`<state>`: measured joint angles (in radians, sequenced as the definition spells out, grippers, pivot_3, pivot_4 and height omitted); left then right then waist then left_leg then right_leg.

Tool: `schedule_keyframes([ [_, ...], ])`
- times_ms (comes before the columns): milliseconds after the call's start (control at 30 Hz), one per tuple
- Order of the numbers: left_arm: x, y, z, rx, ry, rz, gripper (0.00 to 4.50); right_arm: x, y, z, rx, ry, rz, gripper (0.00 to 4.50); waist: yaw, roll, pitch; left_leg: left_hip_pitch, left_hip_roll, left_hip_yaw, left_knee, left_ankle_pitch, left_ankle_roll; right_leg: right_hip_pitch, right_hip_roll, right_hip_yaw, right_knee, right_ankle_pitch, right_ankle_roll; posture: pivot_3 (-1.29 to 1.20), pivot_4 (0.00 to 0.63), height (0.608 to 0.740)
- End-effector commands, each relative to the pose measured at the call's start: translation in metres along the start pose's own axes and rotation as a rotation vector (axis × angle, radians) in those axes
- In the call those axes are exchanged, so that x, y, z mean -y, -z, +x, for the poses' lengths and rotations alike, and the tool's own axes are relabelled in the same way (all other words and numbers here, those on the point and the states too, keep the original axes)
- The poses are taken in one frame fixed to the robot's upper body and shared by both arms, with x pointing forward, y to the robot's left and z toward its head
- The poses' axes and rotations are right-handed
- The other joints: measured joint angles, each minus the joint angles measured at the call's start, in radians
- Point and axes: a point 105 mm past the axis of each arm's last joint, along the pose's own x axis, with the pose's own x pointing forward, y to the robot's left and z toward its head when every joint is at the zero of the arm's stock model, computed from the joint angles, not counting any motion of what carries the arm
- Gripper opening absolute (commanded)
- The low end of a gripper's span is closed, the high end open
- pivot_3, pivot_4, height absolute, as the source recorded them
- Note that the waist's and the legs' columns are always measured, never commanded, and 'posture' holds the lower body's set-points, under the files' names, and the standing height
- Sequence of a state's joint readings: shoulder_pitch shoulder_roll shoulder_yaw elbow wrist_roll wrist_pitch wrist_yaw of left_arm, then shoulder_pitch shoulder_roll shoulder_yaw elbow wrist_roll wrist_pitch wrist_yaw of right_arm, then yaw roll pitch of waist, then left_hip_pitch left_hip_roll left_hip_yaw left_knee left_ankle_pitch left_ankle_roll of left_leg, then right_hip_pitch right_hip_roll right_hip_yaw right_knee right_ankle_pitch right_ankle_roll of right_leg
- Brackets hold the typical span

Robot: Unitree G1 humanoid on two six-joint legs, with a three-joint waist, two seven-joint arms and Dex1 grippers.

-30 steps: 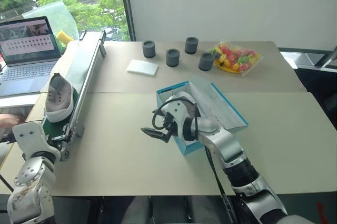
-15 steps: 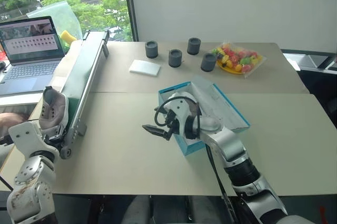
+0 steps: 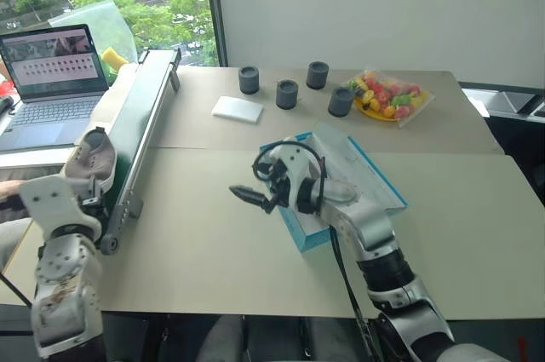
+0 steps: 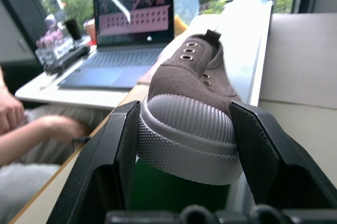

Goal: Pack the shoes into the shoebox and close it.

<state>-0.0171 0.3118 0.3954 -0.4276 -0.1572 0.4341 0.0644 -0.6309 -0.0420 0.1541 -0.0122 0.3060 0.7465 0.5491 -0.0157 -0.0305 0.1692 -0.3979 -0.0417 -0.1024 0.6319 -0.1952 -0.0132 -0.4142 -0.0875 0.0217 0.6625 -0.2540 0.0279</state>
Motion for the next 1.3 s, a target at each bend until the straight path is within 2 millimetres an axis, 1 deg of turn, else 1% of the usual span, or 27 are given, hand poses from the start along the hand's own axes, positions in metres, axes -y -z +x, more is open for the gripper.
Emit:
schedule_keyframes([
  [33,0.037,-0.019,-0.004,0.081,0.091,-0.036,2.77,0.007,-0.021,0.0,0.06,-0.004,0.227,4.5,0.0,0.0,0.0,0.0,0.0,0.0,0.0,0.0,0.0,0.0,0.0,0.0,0.0,0.0,0.0,0.0,0.15,0.74],
  [133,0.05,-0.02,-0.007,0.081,0.125,-0.053,2.77,0.008,-0.02,0.001,0.035,-0.006,0.261,4.5,-0.002,0.0,0.0,-0.002,0.0,0.001,0.0,0.0,0.0,-0.002,0.0,0.0,0.0,0.0,0.0,0.0,0.15,0.74],
  [200,0.054,-0.019,-0.009,0.078,0.13,-0.06,2.77,0.008,-0.022,0.001,0.038,-0.007,0.271,4.5,-0.006,0.0,0.0,-0.004,0.0,0.002,-0.001,0.0,0.0,-0.006,0.0,0.001,0.001,0.0,0.0,0.0,0.15,0.74],
  [267,0.054,-0.017,-0.01,0.071,0.127,-0.057,2.77,0.008,-0.022,0.001,0.037,-0.005,0.278,4.5,-0.008,0.0,0.0,-0.006,0.0,0.003,-0.001,0.0,0.0,-0.008,0.001,0.001,0.001,0.0,0.0,0.0,0.15,0.74],
  [467,0.043,-0.013,-0.009,0.054,0.101,-0.044,2.77,0.007,-0.019,0.0,0.024,-0.005,0.277,4.5,-0.011,0.0,0.0,-0.006,0.0,0.004,-0.001,0.0,0.0,-0.007,0.001,0.001,0.001,0.0,0.0,0.0,0.15,0.74],
  [633,0.048,-0.017,-0.014,0.049,0.109,-0.095,2.77,0.007,-0.017,-0.001,0.012,-0.014,0.267,4.5,-0.011,0.0,0.0,-0.006,0.0,0.004,0.0,0.0,0.0,-0.007,0.001,0.001,0.001,0.0,0.0,0.0,0.15,0.74],
  [667,0.052,-0.019,-0.017,0.053,0.127,-0.101,2.77,0.008,-0.017,-0.002,0.01,-0.014,0.263,4.5,-0.011,0.0,0.0,-0.006,0.0,0.004,0.0,0.0,0.0,-0.007,0.001,0.001,0.001,0.0,0.0,0.0,0.15,0.74],
  [767,0.074,-0.028,-0.031,0.068,0.226,-0.087,2.77,0.015,-0.018,-0.005,0.001,-0.013,0.243,4.5,-0.012,0.0,0.0,-0.006,0.0,0.004,-0.001,0.0,0.0,-0.007,0.001,0.001,0.001,0.0,0.0,0.0,0.15,0.74],
  [833,0.09,-0.031,-0.043,0.086,0.326,-0.024,2.77,0.018,-0.018,-0.006,-0.011,-0.009,0.219,4.5,-0.012,0.0,0.0,-0.006,0.0,0.004,0.0,0.0,0.0,-0.006,0.001,0.001,0.0,0.0,0.0,0.0,0.15,0.74],
  [900,0.094,-0.029,-0.049,0.073,0.362,-0.03,2.77,0.02,-0.018,-0.006,-0.015,-0.003,0.204,4.5,-0.013,0.0,0.0,-0.006,0.0,0.004,0.0,0.0,0.0,-0.007,0.001,0.001,0.001,0.0,0.0,0.0,0.15,0.74],
  [967,0.091,-0.017,-0.057,0.001,0.364,-0.11,2.77,0.024,-0.021,-0.007,-0.006,0.005,0.206,4.5,-0.021,0.0,0.0,-0.005,0.001,0.004,-0.001,0.0,0.0,-0.006,0.002,0.002,0.001,0.0,0.0,0.0,0.15,0.74],
  [1000,0.087,0.0,-0.065,-0.089,0.356,-0.177,2.77,0.027,-0.023,-0.008,0.0,0.014,0.205,4.5,-0.024,0.0,0.0,-0.005,0.002,0.005,-0.001,0.0,0.0,-0.006,0.003,0.002,0.001,0.0,0.0,0.0,0.15,0.74],
  [1033,0.084,0.011,-0.071,-0.152,0.349,-0.224,2.77,0.028,-0.024,-0.009,0.004,0.02,0.205,4.5,-0.03,0.0,0.0,-0.005,0.002,0.005,-0.001,0.0,0.0,-0.006,0.003,0.002,0.001,0.0,0.0,0.0,0.15,0.74],
  [1133,0.076,0.036,-0.084,-0.261,0.33,-0.272,2.77,0.031,-0.023,-0.01,0.002,0.03,0.202,4.5,-0.03,0.0,0.0,-0.005,0.003,0.005,-0.001,-0.001,0.002,-0.007,0.003,0.005,0.0,0.0,0.0,0.0,0.15,0.74],
  [1167,0.075,0.041,-0.087,-0.283,0.335,-0.283,3.27,0.031,-0.023,-0.01,0.0,0.031,0.203,4.5,-0.028,0.0,0.0,-0.006,0.003,0.006,-0.001,-0.001,0.002,-0.007,0.004,0.005,0.0,0.0,0.0,0.0,0.15,0.74],
  [1200,0.075,0.043,-0.09,-0.295,0.341,-0.291,3.38,0.031,-0.023,-0.01,0.0,0.032,0.204,4.5,-0.027,0.0,0.0,-0.005,0.003,0.006,-0.001,-0.001,0.002,-0.007,0.004,0.005,0.0,0.0,0.0,0.0,0.15,0.74],
  [1267,0.069,0.054,-0.089,-0.32,0.297,-0.313,4.13,0.029,-0.02,-0.01,-0.008,0.029,0.202,4.5,-0.022,0.0,0.0,-0.005,0.004,0.006,0.001,-0.001,0.002,-0.006,0.005,0.004,0.0,0.0,0.0,0.0,0.15,0.74],
  [1300,0.064,0.057,-0.088,-0.327,0.263,-0.34,4.32,0.029,-0.019,-0.009,-0.012,0.027,0.199,4.5,-0.022,0.0,0.0,-0.004,0.004,0.006,0.001,-0.001,0.002,-0.005,0.005,0.004,0.0,0.0,-0.001,0.0,0.15,0.74],
])
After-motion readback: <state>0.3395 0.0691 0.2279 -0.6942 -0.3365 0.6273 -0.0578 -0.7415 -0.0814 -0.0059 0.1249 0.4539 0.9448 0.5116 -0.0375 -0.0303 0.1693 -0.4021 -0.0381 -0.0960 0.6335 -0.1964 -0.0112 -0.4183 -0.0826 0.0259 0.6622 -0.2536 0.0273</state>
